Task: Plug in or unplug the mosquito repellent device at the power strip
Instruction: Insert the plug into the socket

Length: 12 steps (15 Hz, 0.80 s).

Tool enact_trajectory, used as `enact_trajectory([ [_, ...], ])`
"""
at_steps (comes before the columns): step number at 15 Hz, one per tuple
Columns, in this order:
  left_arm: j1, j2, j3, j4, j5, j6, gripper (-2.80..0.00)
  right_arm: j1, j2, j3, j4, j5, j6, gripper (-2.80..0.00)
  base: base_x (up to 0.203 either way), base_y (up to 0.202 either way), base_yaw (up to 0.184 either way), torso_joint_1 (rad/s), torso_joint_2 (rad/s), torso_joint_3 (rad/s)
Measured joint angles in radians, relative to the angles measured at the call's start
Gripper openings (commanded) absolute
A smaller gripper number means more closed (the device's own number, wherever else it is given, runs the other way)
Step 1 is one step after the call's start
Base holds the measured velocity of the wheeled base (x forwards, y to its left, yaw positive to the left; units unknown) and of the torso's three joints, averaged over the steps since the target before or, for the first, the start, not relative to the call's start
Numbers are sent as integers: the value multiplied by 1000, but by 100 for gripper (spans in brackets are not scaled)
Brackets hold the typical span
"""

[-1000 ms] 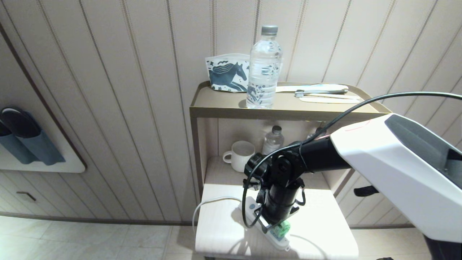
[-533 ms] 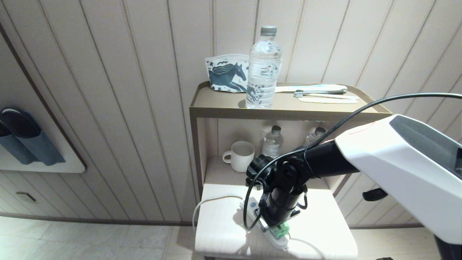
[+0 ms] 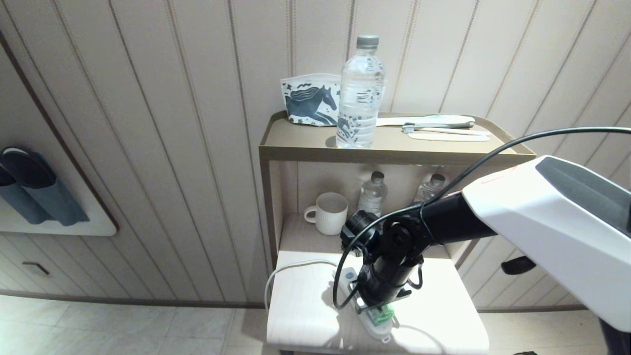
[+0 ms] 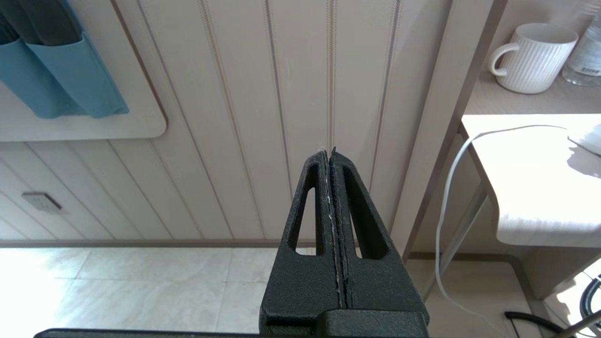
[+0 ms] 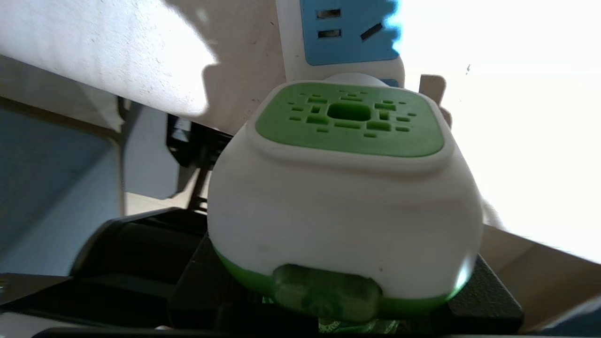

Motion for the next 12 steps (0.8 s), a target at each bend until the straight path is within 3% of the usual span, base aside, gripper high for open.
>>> enact_trajectory([
  [8, 0, 0, 0, 0, 0, 0, -280, -22, 2, 8, -5, 49, 102, -280, 0, 0, 0, 0, 0, 0],
  [12, 0, 0, 0, 0, 0, 0, -280, -22, -3, 57, -122, 49, 163, -280, 0, 0, 0, 0, 0, 0],
])
